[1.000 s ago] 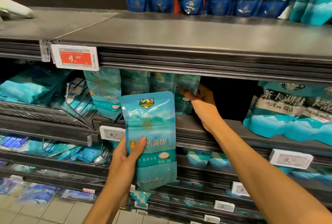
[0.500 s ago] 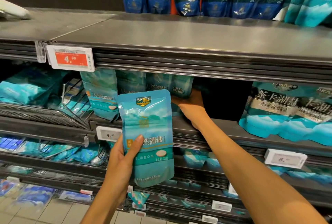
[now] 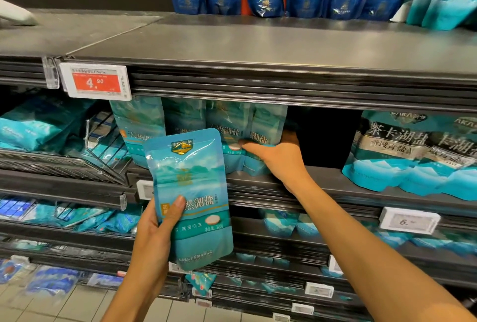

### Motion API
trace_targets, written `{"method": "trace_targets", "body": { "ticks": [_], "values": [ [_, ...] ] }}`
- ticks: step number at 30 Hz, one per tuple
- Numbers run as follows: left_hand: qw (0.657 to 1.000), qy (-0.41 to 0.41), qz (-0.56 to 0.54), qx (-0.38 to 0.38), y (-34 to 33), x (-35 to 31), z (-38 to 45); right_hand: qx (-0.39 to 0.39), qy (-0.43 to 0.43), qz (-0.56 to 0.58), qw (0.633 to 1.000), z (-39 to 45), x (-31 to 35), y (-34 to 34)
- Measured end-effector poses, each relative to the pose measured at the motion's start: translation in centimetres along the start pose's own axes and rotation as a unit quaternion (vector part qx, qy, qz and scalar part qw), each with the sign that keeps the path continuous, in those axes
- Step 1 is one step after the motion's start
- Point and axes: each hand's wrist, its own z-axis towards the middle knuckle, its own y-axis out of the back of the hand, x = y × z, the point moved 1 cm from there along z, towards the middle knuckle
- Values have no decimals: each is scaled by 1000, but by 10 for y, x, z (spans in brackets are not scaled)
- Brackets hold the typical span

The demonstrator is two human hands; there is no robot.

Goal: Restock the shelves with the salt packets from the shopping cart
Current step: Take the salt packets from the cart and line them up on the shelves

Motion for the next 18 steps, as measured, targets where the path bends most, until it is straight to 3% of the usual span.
{"method": "trace_targets", "body": {
  "ticks": [18],
  "values": [
    [999, -7, -6, 36, -24, 1, -3, 20, 63, 94, 993, -8, 3, 12]
  ]
}}
